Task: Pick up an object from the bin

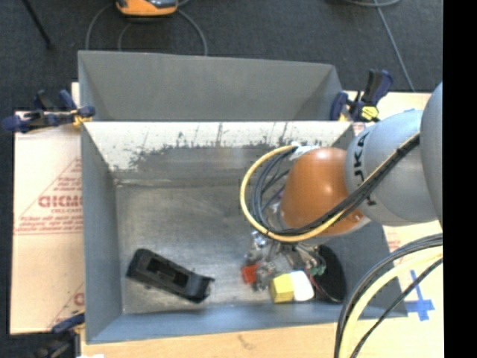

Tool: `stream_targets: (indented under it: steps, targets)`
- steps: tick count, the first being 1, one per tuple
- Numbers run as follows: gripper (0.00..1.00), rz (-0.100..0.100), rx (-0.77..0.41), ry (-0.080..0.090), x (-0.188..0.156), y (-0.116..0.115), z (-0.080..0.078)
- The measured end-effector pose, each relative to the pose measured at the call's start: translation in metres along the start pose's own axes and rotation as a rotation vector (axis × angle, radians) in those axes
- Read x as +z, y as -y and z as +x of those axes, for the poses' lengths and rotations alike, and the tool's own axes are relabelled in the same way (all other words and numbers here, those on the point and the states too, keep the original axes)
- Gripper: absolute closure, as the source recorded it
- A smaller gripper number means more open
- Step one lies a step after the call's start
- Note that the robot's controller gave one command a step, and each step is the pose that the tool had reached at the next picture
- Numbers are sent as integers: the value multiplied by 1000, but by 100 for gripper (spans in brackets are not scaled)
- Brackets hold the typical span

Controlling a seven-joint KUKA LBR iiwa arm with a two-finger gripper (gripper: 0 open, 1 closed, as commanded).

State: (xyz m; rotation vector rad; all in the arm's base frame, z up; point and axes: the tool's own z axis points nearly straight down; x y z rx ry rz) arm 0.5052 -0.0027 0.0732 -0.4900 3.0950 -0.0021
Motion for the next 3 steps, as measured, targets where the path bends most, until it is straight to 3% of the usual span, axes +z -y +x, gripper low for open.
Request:
stream_targets:
  steps: [3]
  targets:
    - [100,-2,1,-8,-15,0,1]
